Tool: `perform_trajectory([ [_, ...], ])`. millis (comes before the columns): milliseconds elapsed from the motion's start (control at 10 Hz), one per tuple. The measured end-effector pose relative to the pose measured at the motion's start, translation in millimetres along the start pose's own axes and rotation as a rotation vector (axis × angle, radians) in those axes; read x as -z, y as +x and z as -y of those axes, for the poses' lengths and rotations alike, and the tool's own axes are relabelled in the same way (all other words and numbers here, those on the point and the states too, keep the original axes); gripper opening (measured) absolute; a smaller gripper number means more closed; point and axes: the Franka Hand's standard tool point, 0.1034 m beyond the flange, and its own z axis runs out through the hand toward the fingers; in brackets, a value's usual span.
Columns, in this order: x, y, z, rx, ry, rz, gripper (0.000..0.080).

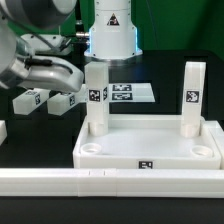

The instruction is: Assemble desk

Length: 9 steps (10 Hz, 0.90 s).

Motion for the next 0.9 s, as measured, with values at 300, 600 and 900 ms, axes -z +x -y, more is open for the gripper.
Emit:
perform_trajectory([
  [300, -4.7, 4.3, -2.5, -0.003, -0.004, -0.012, 0.0649],
  [600, -20.9, 7.7, 4.1, -0.006, -0.011, -0.01, 0.0649],
  [900, -31.8, 10.3, 2.2, -0.01, -0.014, -0.01, 0.0649],
])
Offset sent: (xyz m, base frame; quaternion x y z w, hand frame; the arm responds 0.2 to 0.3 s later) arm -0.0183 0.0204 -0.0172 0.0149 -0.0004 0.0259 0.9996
